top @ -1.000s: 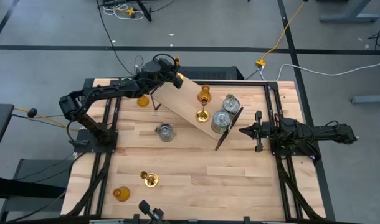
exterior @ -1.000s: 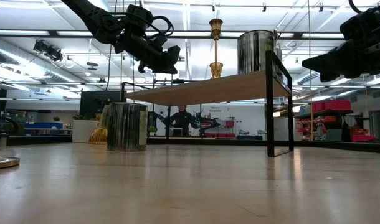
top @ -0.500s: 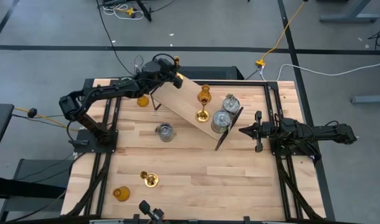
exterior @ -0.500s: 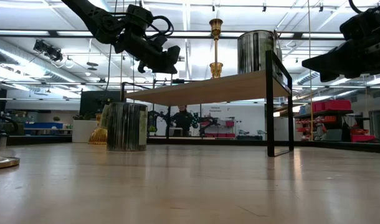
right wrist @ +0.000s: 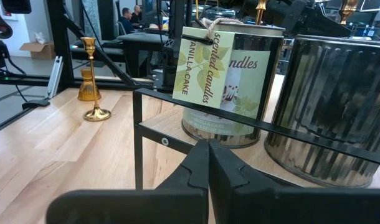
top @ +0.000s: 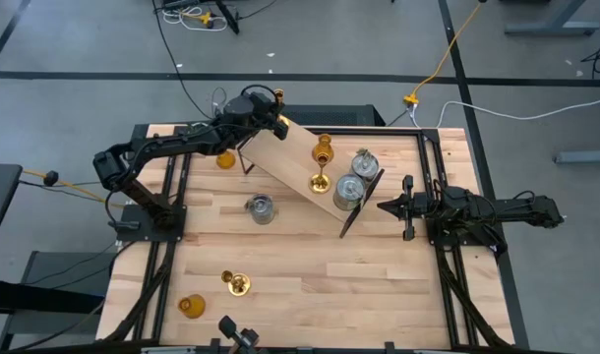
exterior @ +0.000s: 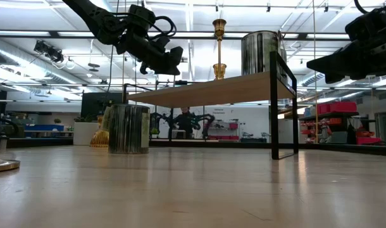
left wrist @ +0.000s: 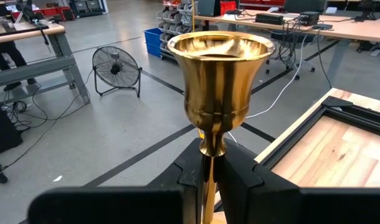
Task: Pick & Place candle stick holders
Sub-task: Adjust the gold candle holders on the shelf
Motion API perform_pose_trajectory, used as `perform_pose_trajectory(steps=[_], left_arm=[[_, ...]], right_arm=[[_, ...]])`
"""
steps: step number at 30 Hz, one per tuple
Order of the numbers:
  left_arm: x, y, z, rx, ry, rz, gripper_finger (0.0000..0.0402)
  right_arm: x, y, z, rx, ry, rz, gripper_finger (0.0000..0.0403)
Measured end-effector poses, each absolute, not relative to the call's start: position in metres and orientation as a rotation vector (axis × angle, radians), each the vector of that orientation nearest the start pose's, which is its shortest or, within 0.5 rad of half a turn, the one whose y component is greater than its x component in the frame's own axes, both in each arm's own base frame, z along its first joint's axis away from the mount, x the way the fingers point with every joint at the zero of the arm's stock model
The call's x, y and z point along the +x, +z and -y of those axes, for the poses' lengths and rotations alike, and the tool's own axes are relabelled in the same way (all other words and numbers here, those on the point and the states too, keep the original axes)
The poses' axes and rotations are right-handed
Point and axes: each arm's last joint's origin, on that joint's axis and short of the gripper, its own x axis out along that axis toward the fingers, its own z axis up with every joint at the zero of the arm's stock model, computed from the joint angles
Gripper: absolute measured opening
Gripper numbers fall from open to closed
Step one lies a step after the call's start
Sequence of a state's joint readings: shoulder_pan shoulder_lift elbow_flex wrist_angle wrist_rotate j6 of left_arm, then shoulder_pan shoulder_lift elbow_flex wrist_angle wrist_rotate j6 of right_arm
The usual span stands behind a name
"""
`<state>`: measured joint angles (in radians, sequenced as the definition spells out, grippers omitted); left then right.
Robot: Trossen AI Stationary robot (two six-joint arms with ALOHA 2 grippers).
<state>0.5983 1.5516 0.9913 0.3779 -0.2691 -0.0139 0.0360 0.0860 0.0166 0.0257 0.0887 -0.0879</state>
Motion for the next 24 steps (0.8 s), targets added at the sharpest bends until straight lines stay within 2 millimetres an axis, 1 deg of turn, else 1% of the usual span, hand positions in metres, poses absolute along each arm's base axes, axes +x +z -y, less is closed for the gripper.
perform_pose_trajectory(steps=[8,13,24], left_arm=[[0.2831,0.2728,-0.2036,-0.035,0.893,-0.159,0.0044],[0.2803,0.2734,-0.2076,-0.032,0.904,-0.155,0.0044],[0.2806,0.2741,-0.2082,-0.044,0.839,-0.141,0.0044]], right_arm=[[0.102,0.1649,-0.0011,-0.091,-0.051,-0.046,0.0003],[0.1021,0.1648,-0.0011,-0.091,-0.051,-0.046,0.0003],[0.1021,0.1648,-0.0011,-0.091,-0.051,-0.046,0.0003]])
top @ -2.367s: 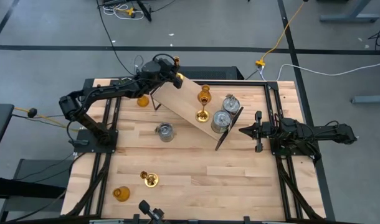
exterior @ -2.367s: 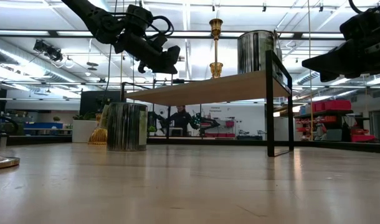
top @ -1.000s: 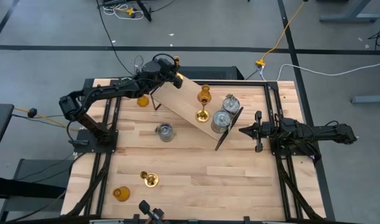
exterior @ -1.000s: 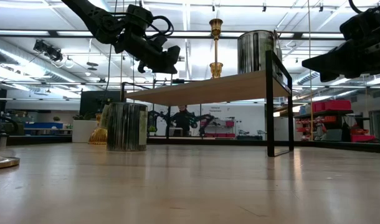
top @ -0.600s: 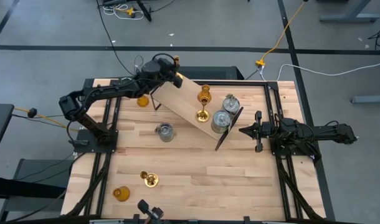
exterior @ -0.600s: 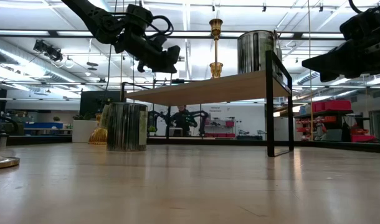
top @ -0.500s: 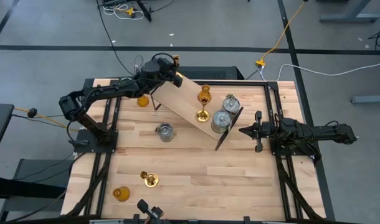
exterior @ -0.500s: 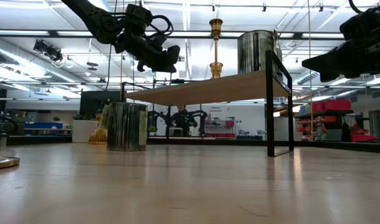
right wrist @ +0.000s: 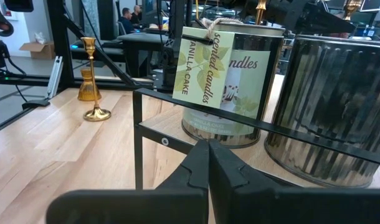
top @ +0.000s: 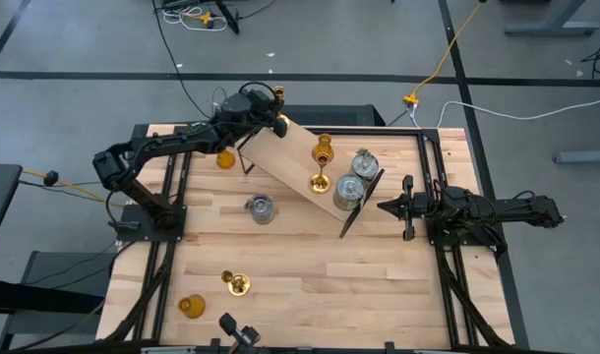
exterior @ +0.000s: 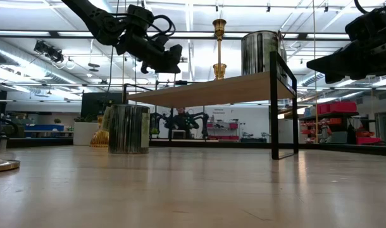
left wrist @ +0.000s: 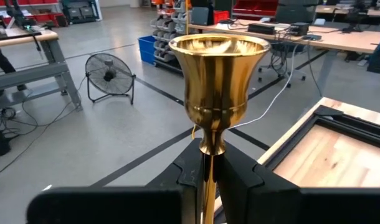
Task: Pick & Place candle stick holders
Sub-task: Adjust the gold candle holders on the shelf
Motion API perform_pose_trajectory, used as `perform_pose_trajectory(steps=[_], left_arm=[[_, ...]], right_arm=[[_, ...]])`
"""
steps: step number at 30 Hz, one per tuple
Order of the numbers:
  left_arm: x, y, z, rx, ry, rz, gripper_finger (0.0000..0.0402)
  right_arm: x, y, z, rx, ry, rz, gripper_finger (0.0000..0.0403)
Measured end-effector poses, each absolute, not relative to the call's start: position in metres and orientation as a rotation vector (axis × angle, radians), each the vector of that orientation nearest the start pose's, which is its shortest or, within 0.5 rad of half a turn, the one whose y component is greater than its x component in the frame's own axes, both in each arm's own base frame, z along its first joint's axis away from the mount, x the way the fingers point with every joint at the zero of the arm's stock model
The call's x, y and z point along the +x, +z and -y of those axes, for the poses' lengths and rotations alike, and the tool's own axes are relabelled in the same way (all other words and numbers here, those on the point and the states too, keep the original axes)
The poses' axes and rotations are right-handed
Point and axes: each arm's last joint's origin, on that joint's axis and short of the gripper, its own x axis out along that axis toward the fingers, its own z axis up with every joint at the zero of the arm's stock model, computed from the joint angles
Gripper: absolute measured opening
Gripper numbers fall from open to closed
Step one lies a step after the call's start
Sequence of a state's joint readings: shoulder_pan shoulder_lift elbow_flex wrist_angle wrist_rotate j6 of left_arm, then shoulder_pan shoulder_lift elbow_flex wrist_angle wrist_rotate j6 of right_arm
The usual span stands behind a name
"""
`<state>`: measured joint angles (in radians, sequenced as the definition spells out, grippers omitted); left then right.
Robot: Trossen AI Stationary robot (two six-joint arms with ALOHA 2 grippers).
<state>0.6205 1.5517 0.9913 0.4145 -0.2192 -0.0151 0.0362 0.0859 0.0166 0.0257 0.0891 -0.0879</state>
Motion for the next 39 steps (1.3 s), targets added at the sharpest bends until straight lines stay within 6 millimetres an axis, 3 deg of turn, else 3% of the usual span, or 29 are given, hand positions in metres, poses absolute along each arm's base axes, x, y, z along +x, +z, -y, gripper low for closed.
perform_pose_trajectory(steps=[16,39], left_arm=[[0.2853,0.2648,-0.2113,-0.049,0.826,-0.157,0.0044],[0.2845,0.2662,-0.2123,-0.017,0.869,-0.156,0.0044]], right_arm=[[0.1021,0.1648,-0.0011,-0.091,-0.051,-0.046,0.0003],[0.1021,0.1648,-0.0011,-0.091,-0.051,-0.046,0.0003]])
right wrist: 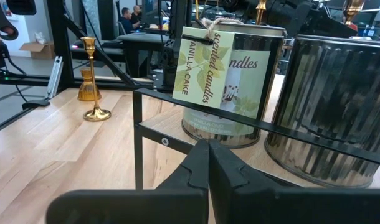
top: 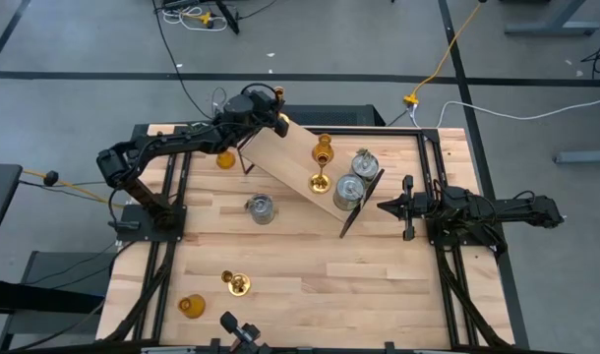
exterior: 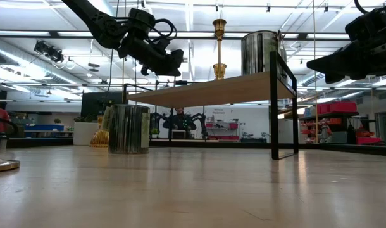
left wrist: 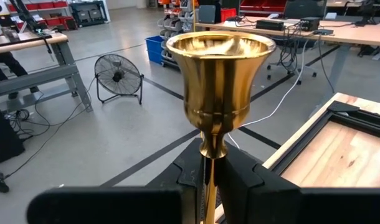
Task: Pick & Place candle stick holders
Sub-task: Adjust the gold candle holders on the shelf
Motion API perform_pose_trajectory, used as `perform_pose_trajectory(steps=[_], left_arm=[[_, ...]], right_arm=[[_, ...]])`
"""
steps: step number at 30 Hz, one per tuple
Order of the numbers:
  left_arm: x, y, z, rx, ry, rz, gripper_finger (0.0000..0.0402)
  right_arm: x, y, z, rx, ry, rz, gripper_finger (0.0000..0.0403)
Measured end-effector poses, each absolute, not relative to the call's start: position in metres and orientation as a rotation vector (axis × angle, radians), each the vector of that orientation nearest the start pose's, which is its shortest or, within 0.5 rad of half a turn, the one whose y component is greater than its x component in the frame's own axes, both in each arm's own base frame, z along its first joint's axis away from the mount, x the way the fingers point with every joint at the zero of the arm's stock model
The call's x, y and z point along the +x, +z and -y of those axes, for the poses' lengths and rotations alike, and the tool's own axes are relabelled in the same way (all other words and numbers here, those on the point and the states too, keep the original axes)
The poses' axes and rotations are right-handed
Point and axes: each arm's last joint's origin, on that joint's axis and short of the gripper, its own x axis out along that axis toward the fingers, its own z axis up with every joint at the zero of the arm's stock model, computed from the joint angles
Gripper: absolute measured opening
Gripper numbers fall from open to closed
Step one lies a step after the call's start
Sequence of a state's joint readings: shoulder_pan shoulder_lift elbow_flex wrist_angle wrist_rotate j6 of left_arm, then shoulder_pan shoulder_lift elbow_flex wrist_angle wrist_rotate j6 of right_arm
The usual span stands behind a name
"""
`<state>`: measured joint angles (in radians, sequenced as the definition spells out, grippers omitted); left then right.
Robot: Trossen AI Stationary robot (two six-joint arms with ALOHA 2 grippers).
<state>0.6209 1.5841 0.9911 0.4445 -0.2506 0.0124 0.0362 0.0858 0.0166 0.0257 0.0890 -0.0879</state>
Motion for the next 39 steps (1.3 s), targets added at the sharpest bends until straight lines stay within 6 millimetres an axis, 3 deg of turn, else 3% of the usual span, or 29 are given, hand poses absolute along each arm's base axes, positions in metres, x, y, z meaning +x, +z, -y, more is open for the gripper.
perform_pose_trajectory(steps=[13,28,39], left_arm=[[0.2845,0.2662,-0.2123,-0.016,0.869,-0.156,0.0053],[0.2852,0.2664,-0.2113,-0.014,0.865,-0.156,0.0222],[0.2884,0.2674,-0.2061,-0.012,0.847,-0.151,0.0293]], right_arm=[[0.1021,0.1648,-0.0011,-0.091,-0.051,-0.046,0.0003],[0.102,0.1649,-0.0011,-0.091,-0.051,-0.046,0.0003],[0.1021,0.1648,-0.0012,-0.091,-0.05,-0.046,0.0003]])
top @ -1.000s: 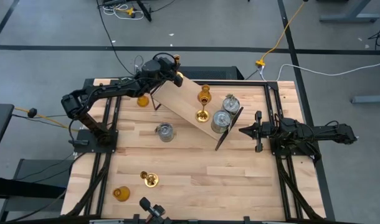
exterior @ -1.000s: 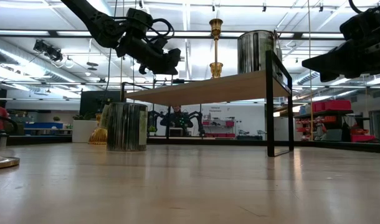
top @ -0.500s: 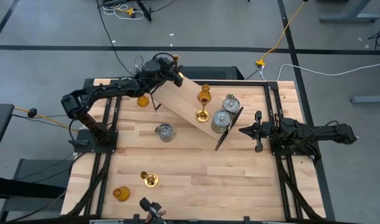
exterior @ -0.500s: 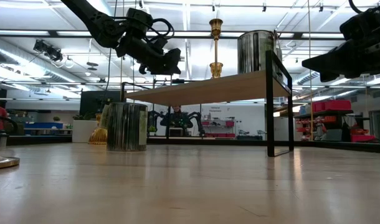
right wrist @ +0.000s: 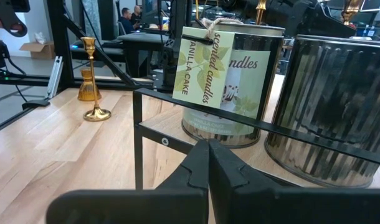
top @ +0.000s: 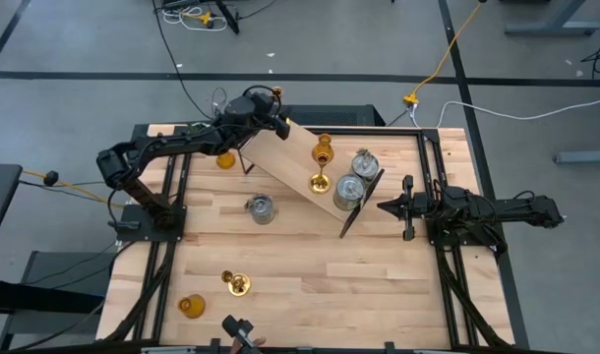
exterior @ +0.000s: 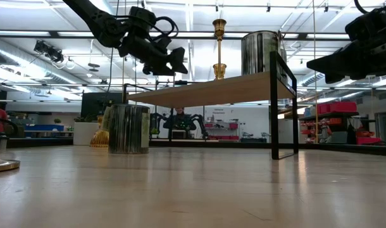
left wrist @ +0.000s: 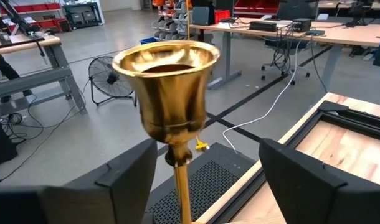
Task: Pick & Place candle stick holders
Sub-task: Adjust the gold candle holders on the shelf
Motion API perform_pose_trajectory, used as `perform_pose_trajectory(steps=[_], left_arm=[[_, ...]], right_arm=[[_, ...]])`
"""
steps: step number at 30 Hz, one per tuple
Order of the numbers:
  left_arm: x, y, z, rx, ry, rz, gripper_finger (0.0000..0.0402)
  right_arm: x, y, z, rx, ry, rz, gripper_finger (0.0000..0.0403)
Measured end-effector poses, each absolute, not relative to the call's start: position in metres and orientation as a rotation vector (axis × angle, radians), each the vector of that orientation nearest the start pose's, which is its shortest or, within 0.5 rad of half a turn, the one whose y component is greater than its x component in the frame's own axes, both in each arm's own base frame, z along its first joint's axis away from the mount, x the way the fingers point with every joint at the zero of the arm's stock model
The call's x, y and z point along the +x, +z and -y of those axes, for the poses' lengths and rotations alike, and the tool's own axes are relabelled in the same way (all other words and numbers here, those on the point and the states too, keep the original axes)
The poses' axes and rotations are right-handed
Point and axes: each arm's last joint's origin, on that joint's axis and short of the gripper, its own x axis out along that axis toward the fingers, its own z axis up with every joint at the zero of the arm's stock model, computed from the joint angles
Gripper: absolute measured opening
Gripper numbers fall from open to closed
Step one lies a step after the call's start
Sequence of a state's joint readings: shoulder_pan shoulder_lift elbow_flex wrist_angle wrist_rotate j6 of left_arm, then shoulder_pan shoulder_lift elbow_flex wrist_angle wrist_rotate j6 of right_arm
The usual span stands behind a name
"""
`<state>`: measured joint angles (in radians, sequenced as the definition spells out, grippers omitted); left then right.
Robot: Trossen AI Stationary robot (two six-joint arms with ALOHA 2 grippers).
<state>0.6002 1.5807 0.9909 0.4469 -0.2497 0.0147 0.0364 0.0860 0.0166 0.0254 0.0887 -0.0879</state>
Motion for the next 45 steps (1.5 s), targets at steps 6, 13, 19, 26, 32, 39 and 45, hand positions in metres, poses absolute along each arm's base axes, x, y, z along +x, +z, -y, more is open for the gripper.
perform_pose_trajectory(steps=[6,13,19,26,32,39,45], left_arm=[[0.285,0.274,-0.203,0.041,0.883,-0.16,0.0298],[0.278,0.288,-0.193,0.041,0.876,-0.161,0.0298],[0.278,0.292,-0.175,0.012,0.841,-0.212,0.0298],[0.282,0.303,-0.144,0.006,0.749,-0.213,0.0298],[0.29,0.302,-0.129,-0.021,0.554,-0.211,0.0298],[0.297,0.302,-0.112,-0.009,0.299,-0.212,0.0298],[0.304,0.298,-0.096,0.056,0.152,-0.236,0.0298]], right_arm=[[0.102,0.165,-0.001,-0.091,-0.051,-0.046,0.0003],[0.102,0.165,-0.001,-0.091,-0.051,-0.046,0.0003],[0.102,0.165,-0.001,-0.091,-0.051,-0.046,0.0003],[0.102,0.165,-0.001,-0.091,-0.051,-0.046,0.0003],[0.102,0.165,-0.001,-0.091,-0.051,-0.046,0.0003],[0.102,0.165,-0.001,-0.091,-0.051,-0.046,0.0003],[0.102,0.165,-0.001,-0.091,-0.051,-0.046,0.0003]])
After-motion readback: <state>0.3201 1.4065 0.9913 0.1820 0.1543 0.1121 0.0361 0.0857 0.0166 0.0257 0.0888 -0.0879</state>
